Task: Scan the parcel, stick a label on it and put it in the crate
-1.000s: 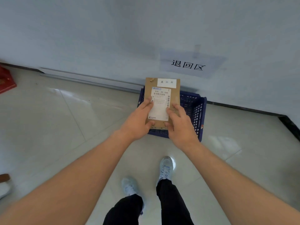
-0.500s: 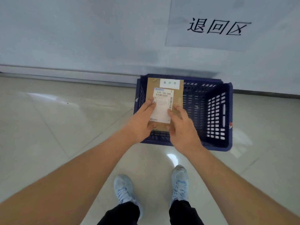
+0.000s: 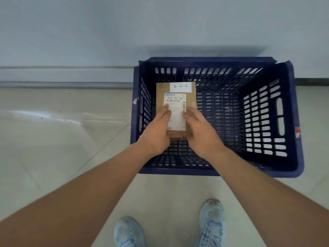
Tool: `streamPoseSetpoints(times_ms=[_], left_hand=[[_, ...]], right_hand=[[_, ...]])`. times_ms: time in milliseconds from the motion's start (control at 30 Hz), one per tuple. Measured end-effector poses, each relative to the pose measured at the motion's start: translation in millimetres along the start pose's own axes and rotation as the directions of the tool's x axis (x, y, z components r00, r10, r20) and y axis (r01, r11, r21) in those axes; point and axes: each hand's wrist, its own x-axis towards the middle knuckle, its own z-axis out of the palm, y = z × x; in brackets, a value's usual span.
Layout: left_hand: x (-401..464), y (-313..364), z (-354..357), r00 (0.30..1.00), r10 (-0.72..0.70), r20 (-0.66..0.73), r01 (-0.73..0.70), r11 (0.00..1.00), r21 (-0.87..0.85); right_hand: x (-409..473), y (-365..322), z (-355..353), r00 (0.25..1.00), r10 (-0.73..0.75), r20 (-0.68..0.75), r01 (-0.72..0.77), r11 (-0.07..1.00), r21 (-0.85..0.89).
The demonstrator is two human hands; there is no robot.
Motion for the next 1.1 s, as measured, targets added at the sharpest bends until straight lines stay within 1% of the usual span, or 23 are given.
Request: streamPoseSetpoints(times_ms=[133,300,467,667,767,900,1000,1100], left_hand=[[18,-7,16,1.0,-0.03,0.008,0.03,0.999,-0.015],[34,-16,29,0.997,-0.076,0.024,0.076,0.997,-0.019],[43,-24,38,0.995,-0.086,0.052,0.086,0.996,-0.001],[53,-37,47,0.997,-0.072,0.039,0.072,0.997,0.016],[56,-43,50,0.997,-0.065,0.038,0.064,0.997,0.043],[55,-42,50,0.992,-0.093,0.088,0.082,0.99,0.116],[58,-34,43,0.981,-0.149,0.127,0.123,0.974,0.191],[48,-8,24,0.969,-0.181,0.168,0.155,0.975,0.161]], right_hand=[[18,16,9,0.998,0.015,0.058,-0.014,1.0,-0.019],[34,25,24,0.99,0.019,0.141,-0.004,0.994,-0.105],[48,34,37,0.984,0.03,0.173,-0.004,0.988,-0.153],[60,37,47,0.991,0.032,0.134,-0.008,0.985,-0.172],[60,34,52,0.991,0.055,0.122,-0.027,0.975,-0.221],[58,27,51,0.988,0.104,0.112,-0.07,0.96,-0.273],[54,19,41,0.979,0.159,0.126,-0.12,0.954,-0.275],[38,5,23,0.969,0.224,0.102,-0.19,0.943,-0.273]])
